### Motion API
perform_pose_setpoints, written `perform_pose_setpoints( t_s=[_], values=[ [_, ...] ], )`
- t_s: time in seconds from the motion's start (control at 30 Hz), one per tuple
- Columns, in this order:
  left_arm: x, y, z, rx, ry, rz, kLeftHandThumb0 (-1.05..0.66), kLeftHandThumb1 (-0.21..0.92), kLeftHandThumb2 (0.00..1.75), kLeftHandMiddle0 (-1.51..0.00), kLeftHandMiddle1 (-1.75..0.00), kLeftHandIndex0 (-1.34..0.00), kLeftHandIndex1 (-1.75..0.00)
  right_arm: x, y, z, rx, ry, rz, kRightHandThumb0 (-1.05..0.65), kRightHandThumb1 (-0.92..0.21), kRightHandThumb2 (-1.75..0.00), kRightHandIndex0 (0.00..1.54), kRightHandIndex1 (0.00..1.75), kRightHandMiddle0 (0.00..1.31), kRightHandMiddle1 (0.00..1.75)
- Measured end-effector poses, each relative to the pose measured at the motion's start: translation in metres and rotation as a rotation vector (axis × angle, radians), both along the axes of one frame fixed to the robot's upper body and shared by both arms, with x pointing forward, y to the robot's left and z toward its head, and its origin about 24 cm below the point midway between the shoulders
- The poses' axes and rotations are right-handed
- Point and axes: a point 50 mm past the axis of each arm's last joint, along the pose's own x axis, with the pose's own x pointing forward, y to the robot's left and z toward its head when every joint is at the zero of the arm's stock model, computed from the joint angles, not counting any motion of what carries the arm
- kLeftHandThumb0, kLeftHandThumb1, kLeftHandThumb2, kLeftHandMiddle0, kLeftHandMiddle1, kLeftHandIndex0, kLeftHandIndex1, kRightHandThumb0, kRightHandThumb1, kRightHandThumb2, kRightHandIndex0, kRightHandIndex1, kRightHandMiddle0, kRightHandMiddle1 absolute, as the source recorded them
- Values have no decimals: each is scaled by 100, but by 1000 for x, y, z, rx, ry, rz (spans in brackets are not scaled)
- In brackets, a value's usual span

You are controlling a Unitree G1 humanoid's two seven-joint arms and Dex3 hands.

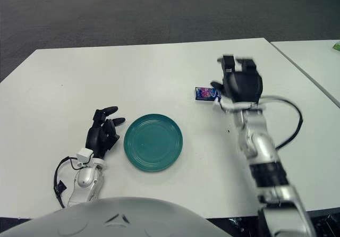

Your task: Put the gum into the plate.

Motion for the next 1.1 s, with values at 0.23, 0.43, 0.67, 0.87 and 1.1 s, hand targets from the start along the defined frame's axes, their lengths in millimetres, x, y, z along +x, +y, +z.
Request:
perform_pose_setpoints(
  t_s=[0.23,0.43,0.67,0.87,1.1],
  values=[
    [-1,-1,1,-2,2,-5,-77,92,89,-40,-116,-10,-130,20,3,-8,-38,117,0,-82,-92,-36,21,30,0,87],
    [-3,-1,1,-19,9,0,-75,92,89,-40,-116,-10,-129,31,4,-38,-36,270,-2,-81,-92,-40,23,29,0,87],
    [-4,-2,2,-23,11,1,-74,92,89,-40,-115,-8,-128,35,10,-55,0,382,20,-81,-92,-47,26,27,0,85],
    [-5,-3,3,-13,12,-8,-76,92,90,-41,-115,-8,-128,38,18,-60,27,414,51,-80,-92,-49,29,27,0,82],
    [-6,-2,3,-9,18,-6,-76,92,90,-42,-115,-9,-129,38,22,-71,40,463,79,-77,-92,-49,32,26,0,76]
  ],
)
